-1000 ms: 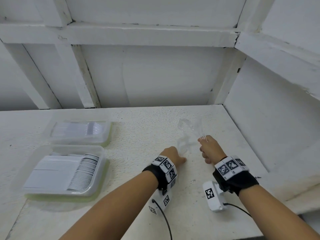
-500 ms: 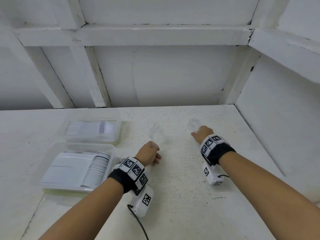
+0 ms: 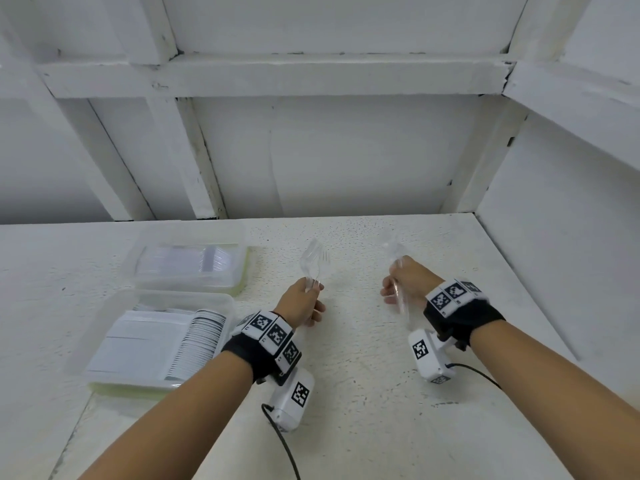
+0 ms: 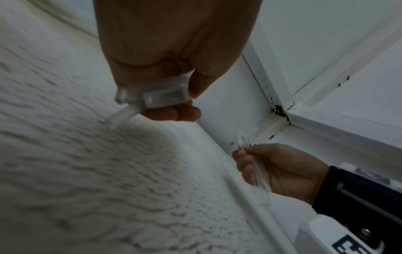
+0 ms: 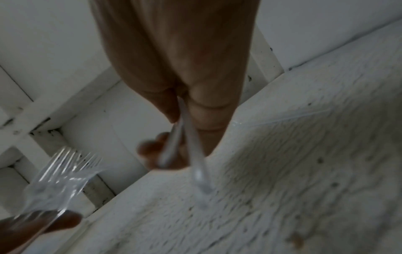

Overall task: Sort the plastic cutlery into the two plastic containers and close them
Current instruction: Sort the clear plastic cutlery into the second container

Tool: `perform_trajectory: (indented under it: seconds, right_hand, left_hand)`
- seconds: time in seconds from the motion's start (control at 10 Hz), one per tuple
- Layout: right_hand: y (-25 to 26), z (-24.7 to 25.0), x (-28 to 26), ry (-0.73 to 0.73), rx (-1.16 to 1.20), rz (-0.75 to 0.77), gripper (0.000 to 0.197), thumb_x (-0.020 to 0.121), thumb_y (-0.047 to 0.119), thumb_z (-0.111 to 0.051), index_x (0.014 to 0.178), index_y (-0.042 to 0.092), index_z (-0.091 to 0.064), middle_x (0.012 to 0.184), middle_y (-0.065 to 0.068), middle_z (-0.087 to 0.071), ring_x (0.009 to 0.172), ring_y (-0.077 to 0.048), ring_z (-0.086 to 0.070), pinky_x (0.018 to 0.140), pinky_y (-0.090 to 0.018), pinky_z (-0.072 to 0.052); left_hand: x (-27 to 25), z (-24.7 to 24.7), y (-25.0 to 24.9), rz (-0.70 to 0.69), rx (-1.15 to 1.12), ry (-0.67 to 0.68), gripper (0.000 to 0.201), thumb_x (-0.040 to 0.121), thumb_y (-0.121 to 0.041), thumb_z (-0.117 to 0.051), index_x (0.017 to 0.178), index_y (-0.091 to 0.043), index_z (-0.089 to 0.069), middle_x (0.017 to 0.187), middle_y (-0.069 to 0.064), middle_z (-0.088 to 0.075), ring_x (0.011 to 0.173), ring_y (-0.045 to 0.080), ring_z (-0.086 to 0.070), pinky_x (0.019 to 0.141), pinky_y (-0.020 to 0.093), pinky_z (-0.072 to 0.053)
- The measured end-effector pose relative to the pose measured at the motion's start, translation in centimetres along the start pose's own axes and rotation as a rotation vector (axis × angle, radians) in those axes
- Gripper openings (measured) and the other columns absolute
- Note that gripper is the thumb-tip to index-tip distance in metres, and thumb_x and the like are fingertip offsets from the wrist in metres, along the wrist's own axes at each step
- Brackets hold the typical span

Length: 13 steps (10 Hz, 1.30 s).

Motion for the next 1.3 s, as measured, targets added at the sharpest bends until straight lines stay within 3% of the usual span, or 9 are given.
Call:
perform_trajectory:
  seconds: [0.2,0.4,0.5,0.6,0.9,1.0,1.1,1.2,1.3]
  right_hand:
    - [-0.1,4.3,-1.3,-0.124,0.06,0.036,0.019,0.096,0.018,-0.038,0.077,0.019,-0.038,0.06,0.0,-0.034,0.038,-0.006,-0.023,0.035,-0.012,-0.017]
    - [-1.5,7.8,-2.7,-0.291,0.047,0.0,0.014,0.091,0.009,-0.045,0.079,0.013,-0.05,0.058,-0.002,-0.035,0.042,-0.011,-0.024,0.033,-0.013,-0.018]
    - [-2.4,8.4,-3.0,-0.31,0.053,-0.001,0.011,0.089,0.008,-0.045,0.081,0.013,-0.05,0.057,-0.002,-0.034,0.041,-0.01,-0.023,0.034,-0.013,-0.017]
    - [-3.0,8.6,-2.9,-0.322,0.063,-0.011,0.01,0.089,0.008,-0.046,0.081,0.014,-0.048,0.057,-0.002,-0.032,0.035,-0.008,-0.022,0.035,-0.012,-0.017]
    - [-3.4,8.2,-1.8,-0.295,0.056,-0.031,0.017,0.089,0.009,-0.046,0.073,0.015,-0.044,0.058,-0.002,-0.033,0.033,-0.007,-0.022,0.034,-0.012,-0.017]
    - [-2.9,7.8,-1.8,-0.284,0.041,-0.018,0.014,0.09,0.011,-0.045,0.077,0.015,-0.047,0.059,-0.002,-0.034,0.041,-0.01,-0.023,0.035,-0.012,-0.017]
    - [-1.9,7.1,-2.0,-0.272,0.023,0.015,0.012,0.09,0.013,-0.045,0.078,0.014,-0.047,0.06,-0.002,-0.035,0.045,-0.012,-0.025,0.035,-0.014,-0.018]
    - [-0.1,6.0,-2.6,-0.275,-0.053,0.117,0.012,0.091,0.017,-0.045,0.08,0.013,-0.048,0.062,-0.003,-0.038,0.047,-0.013,-0.03,0.039,-0.018,-0.023]
    - [2.1,4.4,-3.9,-0.289,-0.141,0.261,0.019,0.092,0.023,-0.045,0.076,0.015,-0.048,0.065,-0.001,-0.043,0.052,-0.013,-0.035,0.043,-0.023,-0.028]
  left_hand:
    - [2.2,-4.7,-3.1,-0.008,0.043,0.01,0.023,0.1,-0.023,-0.032,0.111,-0.01,-0.047,0.072,0.003,-0.044,0.058,0.013,-0.04,0.054,0.024,-0.035]
    - [6.3,-10.3,-6.4,0.002,0.187,-0.001,0.027,0.093,-0.015,-0.042,0.111,0.002,-0.053,0.1,0.013,-0.056,0.088,0.027,-0.056,0.072,0.026,-0.037]
    - [7.8,-12.1,-7.4,0.002,0.197,0.004,0.028,0.093,-0.02,-0.047,0.067,-0.008,-0.046,0.066,0.005,-0.049,0.057,0.017,-0.047,0.055,0.022,-0.035]
    - [9.0,-13.3,-8.1,0.005,0.231,0.016,0.032,0.095,-0.027,-0.045,0.072,-0.005,-0.052,0.071,0.006,-0.051,0.06,0.02,-0.048,0.06,0.022,-0.038]
    - [11.7,-14.8,-8.0,0.052,0.282,-0.015,0.039,0.094,-0.017,-0.051,0.126,0.005,-0.051,0.129,0.019,-0.055,0.119,0.031,-0.054,0.089,0.031,-0.045]
    - [12.0,-14.2,-7.8,0.043,0.261,0.026,0.04,0.092,-0.02,-0.054,0.124,0.005,-0.053,0.121,0.019,-0.059,0.112,0.03,-0.057,0.075,0.027,-0.041]
    - [10.6,-13.2,-8.5,0.001,0.226,0.058,0.027,0.09,-0.027,-0.059,0.093,-0.001,-0.062,0.075,0.006,-0.054,0.07,0.022,-0.053,0.057,0.024,-0.038]
    - [8.3,-11.1,-8.6,-0.029,0.08,0.076,0.026,0.089,-0.022,-0.058,0.069,-0.009,-0.049,0.061,0.001,-0.04,0.049,0.013,-0.035,0.043,0.021,-0.03]
    - [4.4,-8.1,-8.8,-0.072,-0.111,0.124,0.016,0.089,-0.022,-0.059,0.092,-0.007,-0.061,0.06,-0.003,-0.038,0.046,0.009,-0.03,0.042,0.02,-0.024]
Point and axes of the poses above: each hand's wrist, its own x-axis towards the middle knuckle, its own z-axis out of the back of the hand, y = z × x, the point moved 6 cm from there along x, towards the middle knuckle
